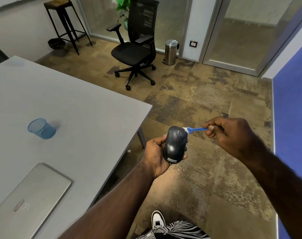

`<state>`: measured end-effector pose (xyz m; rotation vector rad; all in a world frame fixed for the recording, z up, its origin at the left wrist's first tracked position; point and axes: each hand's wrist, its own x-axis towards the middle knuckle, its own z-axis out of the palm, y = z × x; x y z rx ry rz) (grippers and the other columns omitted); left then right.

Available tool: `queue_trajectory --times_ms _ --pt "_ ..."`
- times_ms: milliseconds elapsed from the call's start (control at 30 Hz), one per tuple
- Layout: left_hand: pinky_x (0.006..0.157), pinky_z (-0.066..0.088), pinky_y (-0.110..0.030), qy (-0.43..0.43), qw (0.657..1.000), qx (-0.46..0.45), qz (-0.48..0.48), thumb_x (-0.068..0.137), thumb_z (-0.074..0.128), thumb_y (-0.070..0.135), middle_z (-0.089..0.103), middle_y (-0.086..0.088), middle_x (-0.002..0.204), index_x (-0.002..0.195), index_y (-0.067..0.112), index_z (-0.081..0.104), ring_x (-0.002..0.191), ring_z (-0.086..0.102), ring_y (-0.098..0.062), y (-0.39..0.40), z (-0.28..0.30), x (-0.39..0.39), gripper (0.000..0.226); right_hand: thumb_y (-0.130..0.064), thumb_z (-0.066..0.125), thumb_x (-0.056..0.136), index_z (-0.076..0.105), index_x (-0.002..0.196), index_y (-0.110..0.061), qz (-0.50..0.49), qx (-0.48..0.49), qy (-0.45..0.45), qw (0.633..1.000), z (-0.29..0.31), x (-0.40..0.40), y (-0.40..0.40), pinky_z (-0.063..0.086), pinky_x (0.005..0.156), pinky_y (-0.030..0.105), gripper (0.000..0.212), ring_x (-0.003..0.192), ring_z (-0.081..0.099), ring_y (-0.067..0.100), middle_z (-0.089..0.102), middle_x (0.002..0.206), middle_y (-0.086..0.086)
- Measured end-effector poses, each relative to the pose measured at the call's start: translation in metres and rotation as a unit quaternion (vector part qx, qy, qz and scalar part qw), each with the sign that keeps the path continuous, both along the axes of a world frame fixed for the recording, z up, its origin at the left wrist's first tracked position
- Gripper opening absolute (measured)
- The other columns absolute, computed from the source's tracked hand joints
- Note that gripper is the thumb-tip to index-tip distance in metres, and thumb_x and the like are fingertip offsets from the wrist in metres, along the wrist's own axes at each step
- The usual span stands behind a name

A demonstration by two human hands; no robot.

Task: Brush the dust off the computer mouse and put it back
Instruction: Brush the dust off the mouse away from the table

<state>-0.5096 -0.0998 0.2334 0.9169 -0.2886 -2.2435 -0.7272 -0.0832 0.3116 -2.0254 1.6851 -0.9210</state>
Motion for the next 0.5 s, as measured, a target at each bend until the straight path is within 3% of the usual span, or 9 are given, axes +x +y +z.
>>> queue_trajectory --times_ms 133,300,400,500 --pt "0.072 0.059 -0.041 0.006 1.0 0.002 0.001 0.093 0.037 0.03 0.065 -0.021 0.117 0.114 0.004 0.07 0.089 0.066 -0.033 -0.0019 0.0012 -0.0012 0.047 -0.005 0.054 0.091 0.073 0.1 -0.015 -0.008 -0.048 -0.021 0.999 0.0001 0.0014 0.0024 0.06 0.065 0.026 0.024 0.073 0.069 0.001 0.069 0.08 -0.012" --pt "0.07 0.059 -0.043 -0.001 1.0 0.013 0.017 0.093 0.037 0.028 0.068 -0.022 0.11 0.11 0.002 0.072 0.084 0.068 -0.034 -0.004 -0.0024 -0.0029 0.046 0.006 0.06 0.088 0.074 0.093 -0.017 0.07 0.027 -0.013 0.997 -0.0002 0.0016 0.005 0.061 0.061 0.032 0.027 0.068 0.071 0.006 0.071 0.075 -0.01" --pt "0.07 0.058 -0.045 0.009 0.999 0.019 0.033 0.096 0.036 0.027 0.065 -0.023 0.117 0.118 0.001 0.066 0.087 0.066 -0.037 -0.0044 -0.0043 -0.0018 0.045 0.007 0.06 0.087 0.075 0.093 -0.016 0.088 0.037 -0.006 0.995 -0.0015 -0.0009 0.005 0.061 0.061 0.034 0.027 0.067 0.07 0.006 0.071 0.074 -0.01" --pt "0.077 0.056 -0.045 0.038 0.999 0.019 0.028 0.097 0.032 0.029 0.062 -0.025 0.118 0.124 -0.001 0.062 0.092 0.063 -0.035 -0.0048 -0.0016 -0.001 0.05 0.007 0.058 0.088 0.073 0.096 -0.017 0.037 -0.012 -0.009 0.999 -0.004 -0.0019 0.0036 0.06 0.062 0.033 0.03 0.07 0.07 0.005 0.071 0.078 -0.011"
